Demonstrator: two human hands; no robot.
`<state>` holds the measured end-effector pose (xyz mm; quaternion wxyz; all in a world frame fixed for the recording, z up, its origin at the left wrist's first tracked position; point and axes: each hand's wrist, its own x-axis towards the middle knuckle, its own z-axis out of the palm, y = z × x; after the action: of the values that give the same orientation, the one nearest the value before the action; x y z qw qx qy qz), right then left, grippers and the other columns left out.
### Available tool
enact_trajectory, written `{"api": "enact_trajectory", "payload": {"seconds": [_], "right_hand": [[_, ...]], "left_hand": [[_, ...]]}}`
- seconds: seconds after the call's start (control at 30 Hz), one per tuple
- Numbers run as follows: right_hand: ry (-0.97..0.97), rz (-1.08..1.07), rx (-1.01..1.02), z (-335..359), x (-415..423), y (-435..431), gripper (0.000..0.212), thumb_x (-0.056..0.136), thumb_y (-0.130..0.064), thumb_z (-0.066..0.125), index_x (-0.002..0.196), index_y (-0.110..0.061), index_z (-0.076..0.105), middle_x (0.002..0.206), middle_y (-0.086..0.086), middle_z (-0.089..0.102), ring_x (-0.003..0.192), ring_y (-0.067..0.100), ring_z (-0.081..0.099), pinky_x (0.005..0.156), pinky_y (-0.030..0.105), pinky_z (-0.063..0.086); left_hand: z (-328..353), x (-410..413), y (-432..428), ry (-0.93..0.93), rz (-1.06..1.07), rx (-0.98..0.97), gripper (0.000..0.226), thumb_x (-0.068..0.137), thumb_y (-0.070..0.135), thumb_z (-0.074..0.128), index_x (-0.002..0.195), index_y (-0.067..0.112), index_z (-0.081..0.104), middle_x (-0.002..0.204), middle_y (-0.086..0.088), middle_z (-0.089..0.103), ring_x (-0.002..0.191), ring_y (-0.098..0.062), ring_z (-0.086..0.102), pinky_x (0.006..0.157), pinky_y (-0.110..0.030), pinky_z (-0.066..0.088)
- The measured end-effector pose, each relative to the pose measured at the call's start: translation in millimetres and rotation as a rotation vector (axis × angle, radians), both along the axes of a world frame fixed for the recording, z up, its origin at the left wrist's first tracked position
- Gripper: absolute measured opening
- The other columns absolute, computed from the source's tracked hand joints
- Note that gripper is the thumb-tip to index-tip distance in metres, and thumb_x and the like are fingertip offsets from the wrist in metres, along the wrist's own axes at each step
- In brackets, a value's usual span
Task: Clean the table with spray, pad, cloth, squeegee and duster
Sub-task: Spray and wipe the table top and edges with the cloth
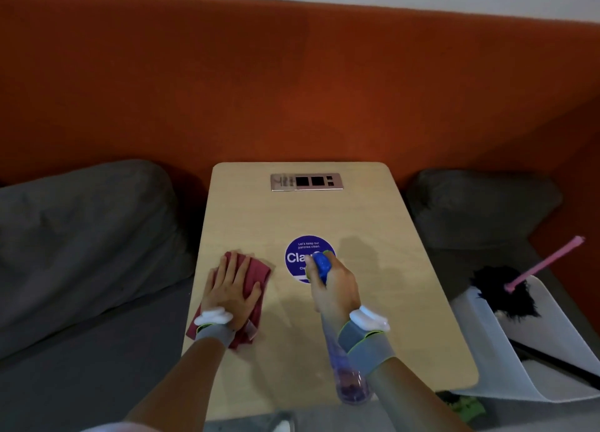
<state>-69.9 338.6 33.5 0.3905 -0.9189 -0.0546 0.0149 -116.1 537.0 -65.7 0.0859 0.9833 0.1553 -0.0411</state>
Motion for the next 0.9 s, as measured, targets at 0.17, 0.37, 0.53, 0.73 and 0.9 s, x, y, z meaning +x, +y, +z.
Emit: {"api": "enact_trajectory", "payload": {"seconds": [0.17, 0.37, 0.53, 0.73, 0.9], "right_hand": [[0.045, -0.065, -0.063, -5, 11, 12, 0.061, 0.076, -0.077, 0.022, 0.076, -0.02, 0.042, 0.069, 0.009, 0.063, 0.065, 0.04, 0.062, 0.058, 0.037, 0.05], [0.117, -0.072, -0.093, -8, 13, 16, 0.062, 0.079, -0.076, 0.028, 0.084, -0.019, 0.052, 0.078, 0.009, 0.069, 0.067, 0.038, 0.066, 0.063, 0.042, 0.055], [0.186, -0.089, -0.053, -14, 16, 7, 0.055, 0.089, -0.065, 0.04, 0.09, -0.015, 0.062, 0.078, 0.009, 0.07, 0.062, 0.034, 0.066, 0.061, 0.043, 0.057], [0.261, -0.176, 0.037, -7, 27, -19, 0.044, 0.093, -0.057, 0.043, 0.089, -0.017, 0.059, 0.067, 0.004, 0.066, 0.044, 0.029, 0.062, 0.045, 0.029, 0.049], [0.233, -0.257, 0.062, 2, 33, -42, 0.04, 0.095, -0.053, 0.044, 0.087, -0.017, 0.057, 0.054, -0.001, 0.056, 0.041, 0.029, 0.061, 0.045, 0.03, 0.047]], "left_hand": [[-2, 21, 10, -0.019, -0.008, -0.012, 0.074, 0.085, 0.059, 0.012, 0.153, 0.029, 0.012, 0.161, 0.0, 0.008, 0.148, -0.02, 0.003, 0.119, -0.038, 0.006], [-3, 27, 15, -0.013, -0.027, -0.002, 0.073, 0.087, 0.059, 0.012, 0.153, 0.028, 0.009, 0.161, 0.001, 0.004, 0.148, -0.019, 0.001, 0.12, -0.037, 0.005], [-4, 47, 26, -0.029, -0.057, 0.014, 0.072, 0.087, 0.057, 0.01, 0.153, 0.028, 0.012, 0.161, 0.001, 0.007, 0.148, -0.019, 0.003, 0.12, -0.038, 0.006], [-4, 96, 19, -0.02, 0.066, 0.013, 0.066, 0.093, 0.049, 0.024, 0.153, 0.023, 0.016, 0.16, -0.006, 0.01, 0.147, -0.026, 0.006, 0.119, -0.042, 0.005], [3, 127, -25, -0.003, 0.063, -0.009, 0.068, 0.094, 0.051, 0.027, 0.153, 0.019, 0.014, 0.159, -0.011, 0.012, 0.146, -0.031, 0.005, 0.118, -0.046, 0.005]]}}
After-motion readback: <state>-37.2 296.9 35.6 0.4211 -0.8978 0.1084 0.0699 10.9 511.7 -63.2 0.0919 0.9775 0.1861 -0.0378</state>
